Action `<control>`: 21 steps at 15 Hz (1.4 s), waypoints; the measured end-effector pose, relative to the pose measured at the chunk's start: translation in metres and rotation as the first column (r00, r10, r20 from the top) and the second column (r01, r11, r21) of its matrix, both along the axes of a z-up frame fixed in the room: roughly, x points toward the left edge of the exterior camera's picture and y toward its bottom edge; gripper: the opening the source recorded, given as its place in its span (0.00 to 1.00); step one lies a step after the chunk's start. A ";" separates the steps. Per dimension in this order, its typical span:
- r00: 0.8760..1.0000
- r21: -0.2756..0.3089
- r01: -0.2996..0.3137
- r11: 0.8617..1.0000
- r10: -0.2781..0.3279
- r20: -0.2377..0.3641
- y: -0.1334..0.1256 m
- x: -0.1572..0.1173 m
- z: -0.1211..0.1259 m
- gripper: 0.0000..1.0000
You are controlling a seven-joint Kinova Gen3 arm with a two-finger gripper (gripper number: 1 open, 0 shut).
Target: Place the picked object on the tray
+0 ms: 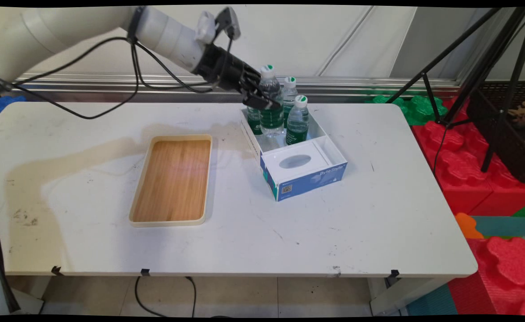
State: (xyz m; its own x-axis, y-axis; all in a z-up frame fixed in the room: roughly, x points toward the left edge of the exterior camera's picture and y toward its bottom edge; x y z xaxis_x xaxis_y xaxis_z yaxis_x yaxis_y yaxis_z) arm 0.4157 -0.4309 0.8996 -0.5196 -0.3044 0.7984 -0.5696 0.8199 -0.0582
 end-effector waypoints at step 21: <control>0.998 0.026 0.058 0.998 -0.057 -0.033 0.121 0.100 0.090 0.00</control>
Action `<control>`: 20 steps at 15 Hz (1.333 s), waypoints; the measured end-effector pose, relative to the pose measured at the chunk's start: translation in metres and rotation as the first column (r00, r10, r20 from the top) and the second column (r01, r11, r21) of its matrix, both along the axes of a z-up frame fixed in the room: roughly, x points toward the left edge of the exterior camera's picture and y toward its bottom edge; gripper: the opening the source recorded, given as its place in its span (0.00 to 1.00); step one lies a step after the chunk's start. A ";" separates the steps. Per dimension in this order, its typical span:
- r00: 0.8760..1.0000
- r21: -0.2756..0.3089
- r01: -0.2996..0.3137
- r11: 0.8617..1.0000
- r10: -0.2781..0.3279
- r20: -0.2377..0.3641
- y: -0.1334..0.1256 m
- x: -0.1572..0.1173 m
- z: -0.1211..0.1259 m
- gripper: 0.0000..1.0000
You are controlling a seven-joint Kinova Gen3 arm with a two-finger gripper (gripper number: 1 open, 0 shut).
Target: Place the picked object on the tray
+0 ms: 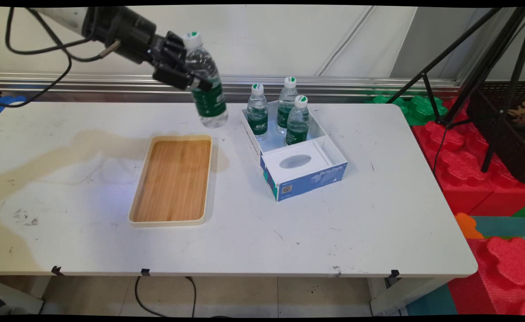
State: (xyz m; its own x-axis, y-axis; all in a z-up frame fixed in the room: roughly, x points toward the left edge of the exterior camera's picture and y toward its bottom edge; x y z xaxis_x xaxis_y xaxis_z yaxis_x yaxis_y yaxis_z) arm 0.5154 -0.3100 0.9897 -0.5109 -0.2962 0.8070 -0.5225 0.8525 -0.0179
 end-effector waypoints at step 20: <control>0.989 0.123 0.022 0.992 -0.040 0.141 0.050 -0.014 -0.132 0.00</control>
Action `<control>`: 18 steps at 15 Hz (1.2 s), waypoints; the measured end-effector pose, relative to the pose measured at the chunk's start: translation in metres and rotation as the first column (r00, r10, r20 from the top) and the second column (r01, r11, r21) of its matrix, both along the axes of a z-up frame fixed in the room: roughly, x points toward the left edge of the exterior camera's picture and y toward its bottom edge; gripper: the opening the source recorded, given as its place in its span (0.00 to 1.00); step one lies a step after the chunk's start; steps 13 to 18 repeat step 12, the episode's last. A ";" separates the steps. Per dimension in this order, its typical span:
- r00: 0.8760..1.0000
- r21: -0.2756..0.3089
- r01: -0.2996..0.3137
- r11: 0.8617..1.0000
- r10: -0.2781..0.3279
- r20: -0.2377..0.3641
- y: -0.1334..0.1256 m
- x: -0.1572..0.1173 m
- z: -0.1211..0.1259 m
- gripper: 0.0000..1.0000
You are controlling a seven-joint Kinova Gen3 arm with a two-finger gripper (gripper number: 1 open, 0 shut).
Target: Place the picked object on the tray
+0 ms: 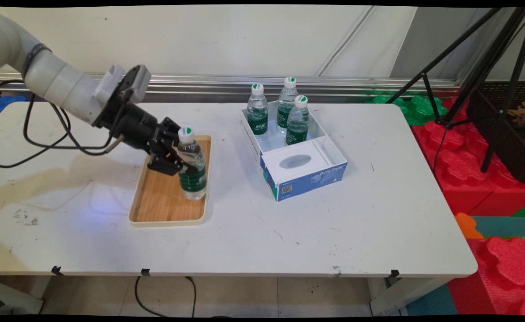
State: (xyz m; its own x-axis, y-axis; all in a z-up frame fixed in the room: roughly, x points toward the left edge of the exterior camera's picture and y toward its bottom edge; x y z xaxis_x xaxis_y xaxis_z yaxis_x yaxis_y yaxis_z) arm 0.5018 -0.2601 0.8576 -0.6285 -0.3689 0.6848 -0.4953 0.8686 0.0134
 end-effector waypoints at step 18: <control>1.000 0.031 0.003 1.000 -0.004 0.021 0.016 0.004 -0.034 1.00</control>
